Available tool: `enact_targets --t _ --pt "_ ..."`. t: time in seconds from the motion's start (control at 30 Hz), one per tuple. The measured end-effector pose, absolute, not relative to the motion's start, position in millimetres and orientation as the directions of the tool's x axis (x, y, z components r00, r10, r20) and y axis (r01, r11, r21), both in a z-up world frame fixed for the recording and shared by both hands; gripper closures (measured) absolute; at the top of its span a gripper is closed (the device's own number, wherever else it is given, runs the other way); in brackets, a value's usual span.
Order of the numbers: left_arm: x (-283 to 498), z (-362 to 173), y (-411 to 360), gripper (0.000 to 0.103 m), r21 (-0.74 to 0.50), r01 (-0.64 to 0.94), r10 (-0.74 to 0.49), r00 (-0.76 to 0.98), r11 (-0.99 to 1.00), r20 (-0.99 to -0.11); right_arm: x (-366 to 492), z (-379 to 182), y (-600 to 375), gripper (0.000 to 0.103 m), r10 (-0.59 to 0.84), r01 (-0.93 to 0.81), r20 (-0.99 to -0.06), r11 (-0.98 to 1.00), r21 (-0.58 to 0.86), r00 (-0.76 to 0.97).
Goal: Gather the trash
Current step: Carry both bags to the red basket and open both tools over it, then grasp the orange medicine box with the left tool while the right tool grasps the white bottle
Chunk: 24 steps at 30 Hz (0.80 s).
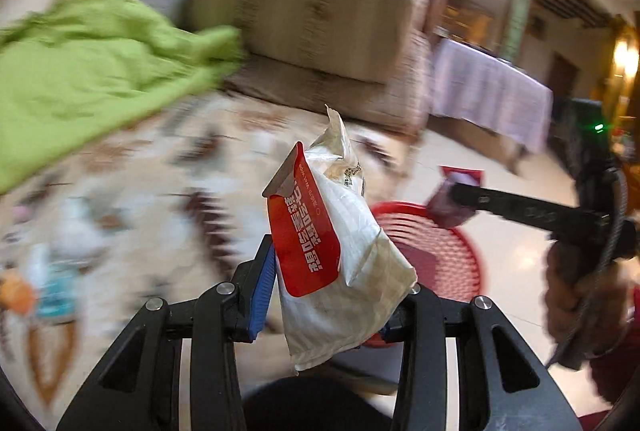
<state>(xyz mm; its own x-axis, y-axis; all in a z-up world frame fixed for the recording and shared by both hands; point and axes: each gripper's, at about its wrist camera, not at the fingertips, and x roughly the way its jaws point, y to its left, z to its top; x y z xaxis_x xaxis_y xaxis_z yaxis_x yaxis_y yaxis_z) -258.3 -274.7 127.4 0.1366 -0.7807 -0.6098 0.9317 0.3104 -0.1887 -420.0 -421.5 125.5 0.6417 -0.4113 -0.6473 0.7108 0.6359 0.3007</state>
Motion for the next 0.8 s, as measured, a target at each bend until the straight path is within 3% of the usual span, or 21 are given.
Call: enact_targets --t 0.1,0.17,0.2,0.3,0.57,0.8 --pt "-278.6 120.0 -317.2 0.063 -0.236 0.944 -0.770 0.030 0.232 -0.637 -432.8 118.6 -436.3 0.065 -0.417 0.736 -0.666 0.603 0.307 0.619" --pt "-288.7 112.3 -340.2 0.061 -0.256 0.948 -0.751 -0.028 0.190 -0.660 -434.3 111.8 -449.9 0.050 -0.410 0.748 -0.683 0.587 0.310 0.605" --pt "-289.9 108.4 -347.7 0.055 -0.260 0.948 -0.736 -0.043 0.183 -0.676 -434.2 109.2 -454.9 0.040 -0.403 0.756 -0.697 0.575 0.312 0.594" --pt "-288.3 103.0 -344.5 0.039 -0.269 0.938 -0.731 -0.024 0.220 -0.682 -437.2 107.7 -463.3 0.039 -0.430 0.777 -0.694 0.550 0.306 0.577" --pt "-243.6 113.3 -270.0 0.031 -0.200 0.889 -0.726 0.187 0.411 -0.662 -389.8 115.3 -421.8 0.039 -0.388 0.683 -0.673 0.688 0.243 0.630" --pt "-184.3 101.7 -185.5 0.031 -0.230 0.767 -0.656 0.305 0.599 -0.691 -305.2 108.0 -354.5 0.038 -0.137 0.461 -0.694 0.834 0.305 0.707"
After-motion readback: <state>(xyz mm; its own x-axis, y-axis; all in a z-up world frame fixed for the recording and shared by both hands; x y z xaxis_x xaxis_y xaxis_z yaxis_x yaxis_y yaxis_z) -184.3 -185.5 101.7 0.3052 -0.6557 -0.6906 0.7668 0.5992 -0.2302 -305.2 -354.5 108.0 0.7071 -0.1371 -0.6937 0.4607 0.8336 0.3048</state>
